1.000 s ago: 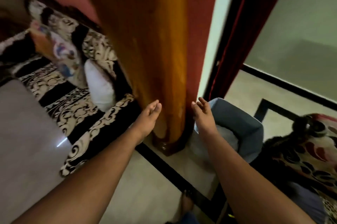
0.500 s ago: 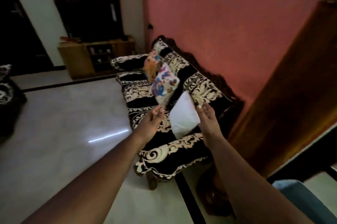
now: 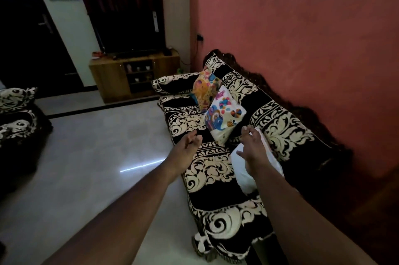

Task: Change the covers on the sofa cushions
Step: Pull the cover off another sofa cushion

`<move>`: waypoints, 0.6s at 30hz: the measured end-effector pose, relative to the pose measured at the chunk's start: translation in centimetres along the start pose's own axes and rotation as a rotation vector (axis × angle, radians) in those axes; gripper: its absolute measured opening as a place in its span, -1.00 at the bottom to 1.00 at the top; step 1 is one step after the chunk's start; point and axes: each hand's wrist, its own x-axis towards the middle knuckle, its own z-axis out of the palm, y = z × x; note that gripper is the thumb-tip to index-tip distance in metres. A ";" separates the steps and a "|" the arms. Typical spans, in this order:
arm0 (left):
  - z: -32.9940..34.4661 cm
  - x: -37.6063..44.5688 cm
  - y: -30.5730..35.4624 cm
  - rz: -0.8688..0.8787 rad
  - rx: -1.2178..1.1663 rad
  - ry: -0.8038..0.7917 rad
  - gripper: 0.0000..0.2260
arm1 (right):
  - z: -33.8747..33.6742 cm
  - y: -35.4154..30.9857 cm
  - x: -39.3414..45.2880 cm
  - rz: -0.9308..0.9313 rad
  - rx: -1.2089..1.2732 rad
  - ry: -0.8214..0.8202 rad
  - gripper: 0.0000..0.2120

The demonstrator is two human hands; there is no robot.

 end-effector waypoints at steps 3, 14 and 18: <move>-2.8 4.9 0.0 -0.054 0.002 0.021 -0.22 | 4.1 0.1 5.3 0.050 0.010 -0.042 -0.57; -15.2 24.3 -4.1 -0.133 -0.025 -0.073 -0.26 | 17.2 4.3 22.0 0.091 -0.109 0.043 -0.71; -18.6 32.3 -6.2 -0.160 -0.037 -0.159 -0.20 | 20.7 5.6 26.1 0.120 -0.118 0.151 -0.63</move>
